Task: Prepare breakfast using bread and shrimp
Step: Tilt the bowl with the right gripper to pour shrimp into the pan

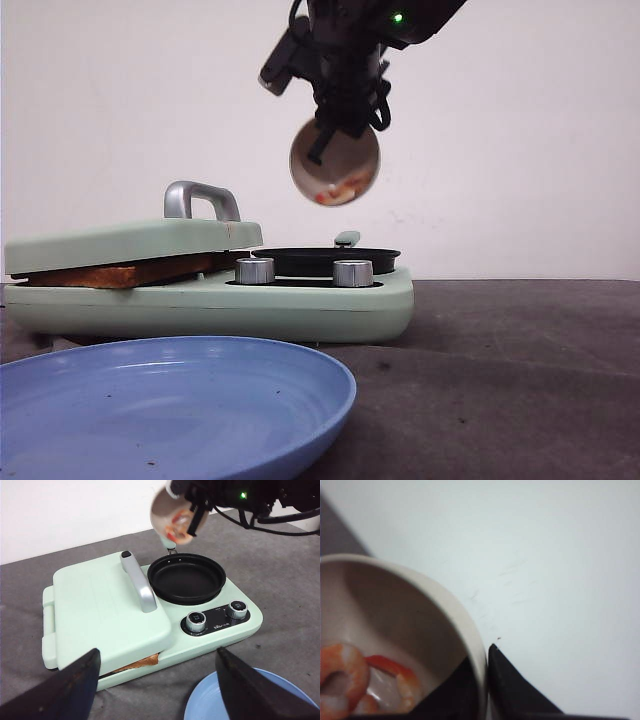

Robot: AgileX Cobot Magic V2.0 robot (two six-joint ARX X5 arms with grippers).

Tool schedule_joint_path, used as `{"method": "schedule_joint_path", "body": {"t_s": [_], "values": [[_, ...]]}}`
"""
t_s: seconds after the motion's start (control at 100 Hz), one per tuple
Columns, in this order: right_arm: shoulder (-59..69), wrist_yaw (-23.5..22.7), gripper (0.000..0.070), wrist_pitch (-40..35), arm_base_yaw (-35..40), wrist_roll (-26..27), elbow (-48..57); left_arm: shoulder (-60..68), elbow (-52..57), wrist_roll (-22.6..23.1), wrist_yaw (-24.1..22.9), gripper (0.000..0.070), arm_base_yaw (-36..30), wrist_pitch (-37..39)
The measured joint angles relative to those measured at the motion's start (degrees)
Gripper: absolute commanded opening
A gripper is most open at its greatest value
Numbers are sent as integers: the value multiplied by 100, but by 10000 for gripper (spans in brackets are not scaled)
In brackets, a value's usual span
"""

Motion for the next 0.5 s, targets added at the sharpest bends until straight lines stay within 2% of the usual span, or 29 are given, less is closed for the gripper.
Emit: {"method": "schedule_joint_path", "body": {"t_s": [0.08,0.28,0.5], "values": [[0,59,0,243,9,-262,0,0,0,9,0,389,0,0],[0,275,0,323,72,-599,0,0,0,11,0,389,0,0],[0,393,0,944,195,-990,0,0,0,11,0,389,0,0]]}}
